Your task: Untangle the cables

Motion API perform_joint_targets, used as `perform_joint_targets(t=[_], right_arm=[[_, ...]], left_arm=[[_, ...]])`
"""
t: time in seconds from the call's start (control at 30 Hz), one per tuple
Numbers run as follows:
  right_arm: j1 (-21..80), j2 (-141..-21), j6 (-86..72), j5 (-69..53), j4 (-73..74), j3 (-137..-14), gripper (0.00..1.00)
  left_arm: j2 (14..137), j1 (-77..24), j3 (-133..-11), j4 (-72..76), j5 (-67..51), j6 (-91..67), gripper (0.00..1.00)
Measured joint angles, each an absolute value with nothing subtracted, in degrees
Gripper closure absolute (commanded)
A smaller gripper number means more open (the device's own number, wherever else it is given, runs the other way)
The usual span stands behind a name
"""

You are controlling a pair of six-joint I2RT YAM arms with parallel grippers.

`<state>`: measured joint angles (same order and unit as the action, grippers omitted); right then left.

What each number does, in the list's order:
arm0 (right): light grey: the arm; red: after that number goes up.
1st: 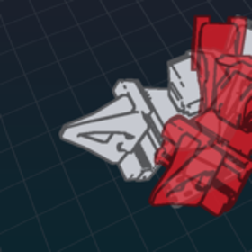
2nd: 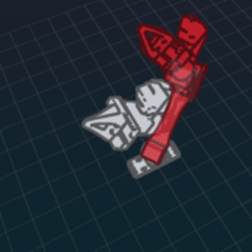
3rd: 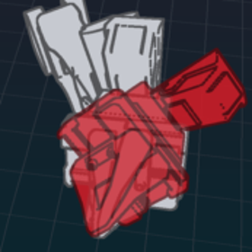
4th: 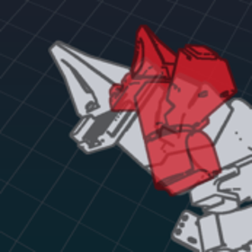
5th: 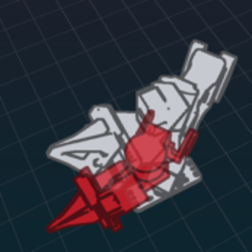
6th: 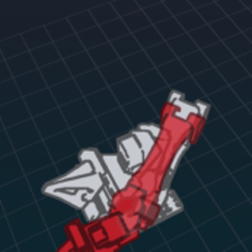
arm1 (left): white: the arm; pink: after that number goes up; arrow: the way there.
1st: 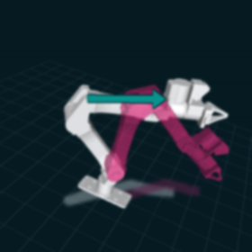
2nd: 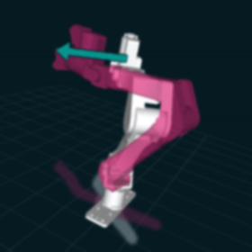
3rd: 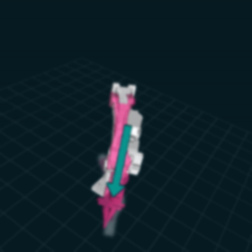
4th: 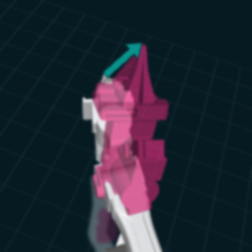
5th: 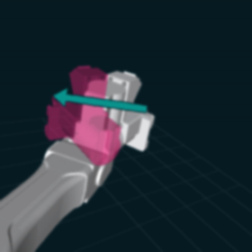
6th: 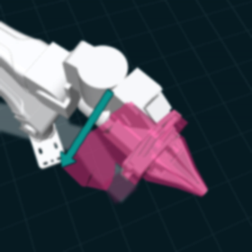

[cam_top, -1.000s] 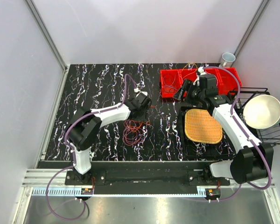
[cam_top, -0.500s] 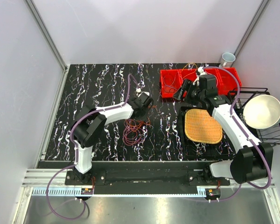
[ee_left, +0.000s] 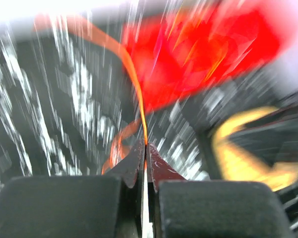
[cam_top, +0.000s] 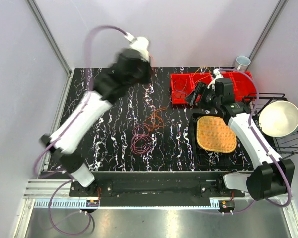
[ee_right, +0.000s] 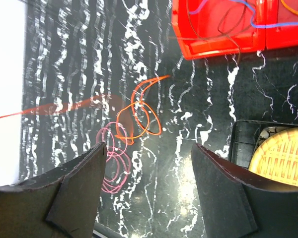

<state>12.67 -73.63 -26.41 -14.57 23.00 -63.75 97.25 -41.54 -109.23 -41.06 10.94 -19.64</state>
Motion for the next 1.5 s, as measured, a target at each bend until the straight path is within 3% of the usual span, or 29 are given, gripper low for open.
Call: perform_joint_targets(t=[0.17,0.37,0.63,1.0,1.5], right_arm=[[12.7,-69.1,-27.2,-15.0,22.6,-64.2,0.24],[12.7,-65.3,-27.5,-19.6,21.3,-64.2,0.23],[18.8,-69.0,-28.3,-21.8,20.6,-63.6,0.23],[26.0,-88.2,-28.9,-17.9,22.6,-64.0,0.23],[34.9,-108.8,-20.3,-7.9,28.6,-78.7,0.22]], left_arm=[[81.7,-41.4,-114.4,-39.6,9.6,-16.7,1.0],[68.9,-41.3,-94.9,-35.7,7.9,-17.1,1.0],[71.1,-40.9,-73.9,-39.3,7.2,-20.1,1.0],[70.7,-36.0,-69.3,-37.3,7.0,-21.6,1.0],[67.9,-30.5,-62.4,-34.9,2.7,-21.4,1.0]])
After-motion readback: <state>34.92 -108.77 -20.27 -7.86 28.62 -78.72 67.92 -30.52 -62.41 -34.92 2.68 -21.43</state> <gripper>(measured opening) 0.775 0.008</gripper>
